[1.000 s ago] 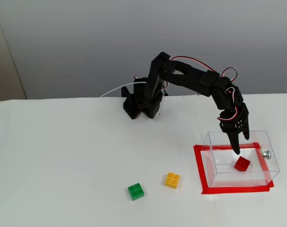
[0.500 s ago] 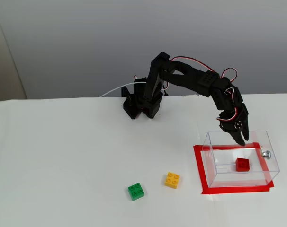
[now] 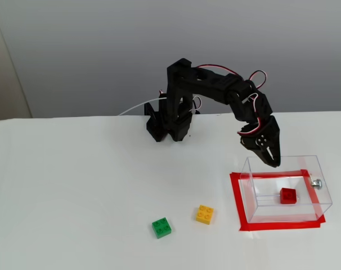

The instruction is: Pick the red lego brick and place it into the transparent box

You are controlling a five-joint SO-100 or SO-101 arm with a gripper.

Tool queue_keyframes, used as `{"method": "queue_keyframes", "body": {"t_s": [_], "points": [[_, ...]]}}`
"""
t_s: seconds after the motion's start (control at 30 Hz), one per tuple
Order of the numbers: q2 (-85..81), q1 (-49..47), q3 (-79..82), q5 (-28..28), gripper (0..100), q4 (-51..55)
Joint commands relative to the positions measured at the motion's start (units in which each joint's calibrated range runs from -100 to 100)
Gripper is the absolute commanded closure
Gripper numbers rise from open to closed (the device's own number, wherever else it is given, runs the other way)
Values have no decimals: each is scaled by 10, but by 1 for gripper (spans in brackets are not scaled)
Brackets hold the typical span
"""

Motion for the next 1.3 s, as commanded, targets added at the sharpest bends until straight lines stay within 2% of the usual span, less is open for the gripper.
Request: {"method": "queue_keyframes", "body": {"t_s": [0.0,0.4,0.63,0.93,1.27], "points": [[-72,53,-19,-1,99,47],[-326,301,182,-1,99,68],[-419,430,309,-2,99,67],[-464,461,395,-1,99,65],[-550,457,550,1,99,-74]]}}
